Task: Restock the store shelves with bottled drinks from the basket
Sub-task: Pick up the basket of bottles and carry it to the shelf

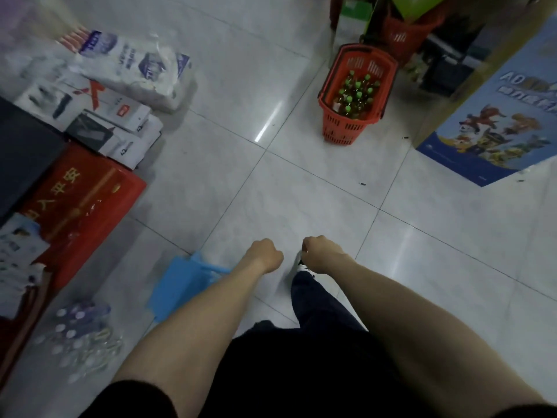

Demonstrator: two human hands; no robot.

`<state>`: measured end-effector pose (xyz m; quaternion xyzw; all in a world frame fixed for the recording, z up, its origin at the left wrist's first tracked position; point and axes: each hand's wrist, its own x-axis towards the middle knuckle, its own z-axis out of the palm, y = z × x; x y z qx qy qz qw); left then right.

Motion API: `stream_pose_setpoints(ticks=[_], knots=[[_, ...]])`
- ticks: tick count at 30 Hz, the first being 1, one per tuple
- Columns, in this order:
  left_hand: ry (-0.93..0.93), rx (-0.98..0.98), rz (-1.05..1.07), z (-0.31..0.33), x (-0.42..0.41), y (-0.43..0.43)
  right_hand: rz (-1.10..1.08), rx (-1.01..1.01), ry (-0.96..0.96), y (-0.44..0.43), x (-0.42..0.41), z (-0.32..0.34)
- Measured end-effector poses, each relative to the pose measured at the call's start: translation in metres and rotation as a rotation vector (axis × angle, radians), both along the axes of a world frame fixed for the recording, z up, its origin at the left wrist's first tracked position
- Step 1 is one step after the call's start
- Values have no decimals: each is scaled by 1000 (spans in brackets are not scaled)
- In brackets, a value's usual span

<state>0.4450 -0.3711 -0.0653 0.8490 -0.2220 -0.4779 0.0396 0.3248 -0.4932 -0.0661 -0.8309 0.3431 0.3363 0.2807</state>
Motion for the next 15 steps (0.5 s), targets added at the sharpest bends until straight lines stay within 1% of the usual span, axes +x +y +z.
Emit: stream_pose_setpoints(ticks=[3, 7, 11, 15], knots=[[23, -29, 17, 15, 35, -56, 17, -1, -37, -45, 46, 6], [-3, -91, 84, 30, 88, -120, -41, -26, -105, -106, 106, 16], [-1, -180, 230, 27, 147, -175, -71, -26, -162, -161, 171, 15], [2, -211, 242, 15, 220, -228, -110, -27, -179, -214, 248, 2]])
